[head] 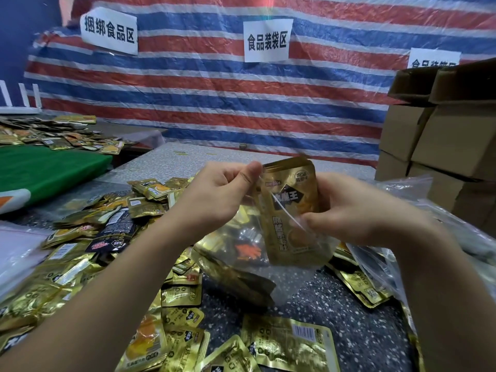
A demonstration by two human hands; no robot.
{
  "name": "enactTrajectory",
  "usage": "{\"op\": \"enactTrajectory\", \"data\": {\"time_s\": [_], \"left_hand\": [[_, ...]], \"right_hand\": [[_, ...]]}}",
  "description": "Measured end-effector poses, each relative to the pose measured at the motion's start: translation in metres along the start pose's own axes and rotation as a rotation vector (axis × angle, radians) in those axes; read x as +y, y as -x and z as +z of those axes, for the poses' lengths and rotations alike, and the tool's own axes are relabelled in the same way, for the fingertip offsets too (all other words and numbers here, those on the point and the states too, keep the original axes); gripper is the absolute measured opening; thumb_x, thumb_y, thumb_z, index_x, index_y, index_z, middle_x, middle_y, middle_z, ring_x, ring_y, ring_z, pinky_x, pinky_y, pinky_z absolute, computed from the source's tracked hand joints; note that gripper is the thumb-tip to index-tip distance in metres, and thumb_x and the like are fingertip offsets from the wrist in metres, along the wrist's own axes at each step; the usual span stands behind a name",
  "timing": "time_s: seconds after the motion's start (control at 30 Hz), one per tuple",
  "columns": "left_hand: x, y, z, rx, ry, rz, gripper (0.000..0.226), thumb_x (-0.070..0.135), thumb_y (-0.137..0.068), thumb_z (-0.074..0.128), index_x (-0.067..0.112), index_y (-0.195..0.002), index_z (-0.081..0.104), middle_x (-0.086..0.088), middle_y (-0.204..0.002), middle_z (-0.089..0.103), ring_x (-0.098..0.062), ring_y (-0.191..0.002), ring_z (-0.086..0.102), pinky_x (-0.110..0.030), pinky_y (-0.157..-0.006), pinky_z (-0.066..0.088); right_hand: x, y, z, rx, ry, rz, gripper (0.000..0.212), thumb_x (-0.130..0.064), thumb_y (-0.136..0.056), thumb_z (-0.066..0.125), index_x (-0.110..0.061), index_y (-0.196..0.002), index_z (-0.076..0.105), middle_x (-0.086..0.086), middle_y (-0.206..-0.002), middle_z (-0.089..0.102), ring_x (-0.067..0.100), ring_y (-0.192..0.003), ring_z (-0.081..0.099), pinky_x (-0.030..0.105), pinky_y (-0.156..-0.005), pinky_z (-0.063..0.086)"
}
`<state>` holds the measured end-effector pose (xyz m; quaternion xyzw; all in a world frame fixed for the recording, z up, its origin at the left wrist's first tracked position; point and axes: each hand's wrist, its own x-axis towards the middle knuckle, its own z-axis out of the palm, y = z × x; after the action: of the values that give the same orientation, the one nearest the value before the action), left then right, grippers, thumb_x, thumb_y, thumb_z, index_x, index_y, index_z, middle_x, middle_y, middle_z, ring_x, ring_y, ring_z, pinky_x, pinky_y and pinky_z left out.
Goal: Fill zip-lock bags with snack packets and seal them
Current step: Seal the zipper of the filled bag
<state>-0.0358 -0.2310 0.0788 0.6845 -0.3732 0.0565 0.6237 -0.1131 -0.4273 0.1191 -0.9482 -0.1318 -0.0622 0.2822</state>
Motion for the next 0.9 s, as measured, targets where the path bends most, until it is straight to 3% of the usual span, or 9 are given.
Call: {"op": "enactTrajectory", "data": {"time_s": [0.07,0.17,0.27,0.37,0.5,0.63,0.73,0.83,0.9], "left_hand": [[0.000,0.001,-0.001,-0.011,-0.043,0.008,0.046,0.042,-0.093,0.045,0.006,-0.082,0.073,-0.013,-0.083,0.075,-0.026,-0.081,0.071,-0.033,-0.075,0.056],[0.001,0.002,-0.002,-0.043,-0.132,0.033,0.050,0.044,-0.095,0.045,0.004,-0.083,0.074,-0.020,-0.083,0.073,-0.031,-0.077,0.069,-0.043,-0.074,0.054],[0.001,0.004,0.002,-0.125,-0.226,0.042,0.062,0.049,-0.096,0.047,-0.008,-0.086,0.069,-0.033,-0.082,0.066,-0.028,-0.066,0.061,-0.052,-0.067,0.050],[0.002,0.006,0.006,-0.144,-0.264,0.055,0.064,0.053,-0.092,0.047,-0.006,-0.094,0.071,-0.033,-0.090,0.067,-0.017,-0.075,0.056,-0.055,-0.071,0.051],[0.005,0.007,0.010,-0.073,-0.271,0.101,0.062,0.049,-0.086,0.046,-0.007,-0.094,0.071,-0.031,-0.089,0.067,-0.016,-0.075,0.057,-0.052,-0.072,0.050],[0.004,0.007,0.011,-0.073,-0.319,0.137,0.064,0.050,-0.090,0.044,-0.009,-0.092,0.068,-0.029,-0.083,0.068,-0.017,-0.072,0.058,-0.050,-0.069,0.048],[0.001,0.007,0.013,-0.072,-0.387,0.180,0.059,0.046,-0.097,0.046,-0.008,-0.090,0.069,-0.030,-0.084,0.067,-0.035,-0.069,0.062,-0.047,-0.063,0.046],[-0.001,0.008,0.016,-0.052,-0.468,0.208,0.044,0.035,-0.097,0.047,0.000,-0.089,0.074,-0.019,-0.075,0.070,-0.025,-0.065,0.064,-0.038,-0.059,0.047],[-0.001,0.006,0.013,0.034,-0.396,0.166,0.038,0.030,-0.101,0.050,0.004,-0.088,0.075,-0.014,-0.077,0.073,-0.021,-0.068,0.068,-0.035,-0.060,0.053]], "right_hand": [[-0.002,0.002,0.000,-0.021,0.053,0.004,0.018,-0.015,-0.086,0.072,-0.030,-0.091,0.062,-0.018,-0.088,0.070,0.000,-0.077,0.066,0.019,-0.065,0.051],[-0.007,0.004,0.004,-0.028,0.131,-0.004,0.007,-0.034,-0.086,0.065,-0.030,-0.091,0.061,-0.018,-0.086,0.068,0.001,-0.074,0.063,0.021,-0.061,0.049],[-0.015,0.005,0.017,-0.071,0.268,-0.041,0.028,-0.056,-0.084,0.049,-0.031,-0.094,0.058,-0.014,-0.080,0.067,0.004,-0.072,0.062,0.022,-0.060,0.048],[-0.018,0.003,0.025,-0.090,0.342,-0.051,0.012,-0.045,-0.092,0.052,-0.034,-0.094,0.057,-0.011,-0.081,0.066,0.006,-0.073,0.062,0.029,-0.067,0.052],[-0.020,0.005,0.025,-0.057,0.387,-0.008,0.016,-0.043,-0.092,0.059,-0.029,-0.101,0.058,-0.007,-0.088,0.068,0.016,-0.078,0.065,0.040,-0.072,0.056],[-0.022,0.007,0.029,-0.029,0.472,-0.005,0.014,-0.037,-0.094,0.056,-0.026,-0.101,0.053,-0.004,-0.092,0.065,0.020,-0.081,0.062,0.038,-0.072,0.054],[-0.021,0.005,0.035,0.012,0.552,-0.007,0.019,-0.039,-0.093,0.055,-0.022,-0.102,0.051,0.000,-0.091,0.063,0.025,-0.078,0.058,0.035,-0.069,0.050],[-0.020,0.000,0.043,0.060,0.640,-0.041,0.018,-0.036,-0.097,0.048,-0.020,-0.104,0.054,0.004,-0.089,0.061,0.030,-0.078,0.057,0.032,-0.065,0.041],[-0.021,-0.003,0.037,0.147,0.597,-0.015,0.020,-0.038,-0.093,0.055,-0.019,-0.087,0.054,0.002,-0.079,0.057,0.029,-0.075,0.057,0.033,-0.060,0.038]]}}
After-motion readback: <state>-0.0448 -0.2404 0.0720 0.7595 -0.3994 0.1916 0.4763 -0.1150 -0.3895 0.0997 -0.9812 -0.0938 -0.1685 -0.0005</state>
